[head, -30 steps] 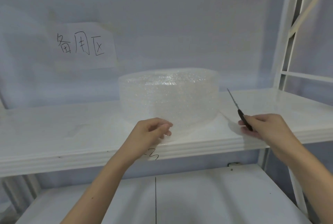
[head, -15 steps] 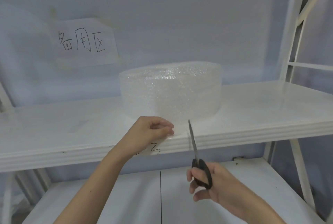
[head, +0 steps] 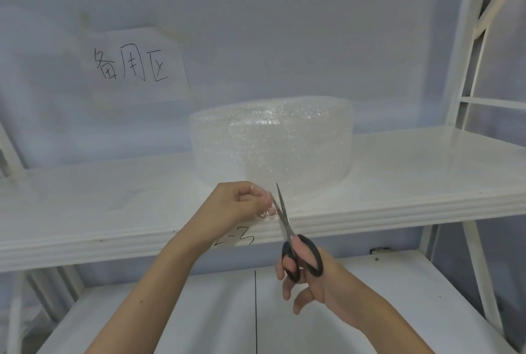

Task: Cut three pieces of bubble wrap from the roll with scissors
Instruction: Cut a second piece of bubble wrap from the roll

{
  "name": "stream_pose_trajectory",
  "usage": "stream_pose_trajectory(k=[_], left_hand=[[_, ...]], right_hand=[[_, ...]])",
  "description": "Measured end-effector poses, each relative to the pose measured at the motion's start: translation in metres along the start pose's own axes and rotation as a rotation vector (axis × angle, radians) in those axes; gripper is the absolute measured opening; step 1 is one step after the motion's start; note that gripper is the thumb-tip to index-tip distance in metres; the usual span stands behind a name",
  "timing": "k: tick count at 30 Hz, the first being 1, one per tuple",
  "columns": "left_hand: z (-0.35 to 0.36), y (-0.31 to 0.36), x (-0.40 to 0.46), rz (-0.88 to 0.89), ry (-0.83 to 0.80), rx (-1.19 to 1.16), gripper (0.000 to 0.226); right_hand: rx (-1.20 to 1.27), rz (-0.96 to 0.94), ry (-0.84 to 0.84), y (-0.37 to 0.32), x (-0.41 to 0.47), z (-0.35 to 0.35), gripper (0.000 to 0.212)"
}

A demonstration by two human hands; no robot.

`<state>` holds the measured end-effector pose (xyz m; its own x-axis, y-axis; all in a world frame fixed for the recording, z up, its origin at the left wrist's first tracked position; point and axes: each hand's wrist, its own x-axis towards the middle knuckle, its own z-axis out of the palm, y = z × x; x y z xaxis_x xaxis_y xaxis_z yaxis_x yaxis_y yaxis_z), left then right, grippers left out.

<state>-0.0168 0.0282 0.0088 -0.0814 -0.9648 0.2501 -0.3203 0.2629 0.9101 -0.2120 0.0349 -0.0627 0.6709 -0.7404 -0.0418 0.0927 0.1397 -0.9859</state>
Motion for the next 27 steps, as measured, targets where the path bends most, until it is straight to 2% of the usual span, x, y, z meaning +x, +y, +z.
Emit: stream_pose_trajectory(k=[11, 27], left_hand=[[-0.0028, -0.0039, 0.0022, -0.009, 0.001, 0.022, 0.005], [-0.0010, -0.0023, 0.0008, -0.012, 0.043, 0.027, 0.015]], right_hand=[[-0.002, -0.088, -0.008, -0.0041, 0.0112, 0.0006, 0.043], [-0.046, -0.073, -0.014, -0.0040, 0.0085, -0.0003, 0.048]])
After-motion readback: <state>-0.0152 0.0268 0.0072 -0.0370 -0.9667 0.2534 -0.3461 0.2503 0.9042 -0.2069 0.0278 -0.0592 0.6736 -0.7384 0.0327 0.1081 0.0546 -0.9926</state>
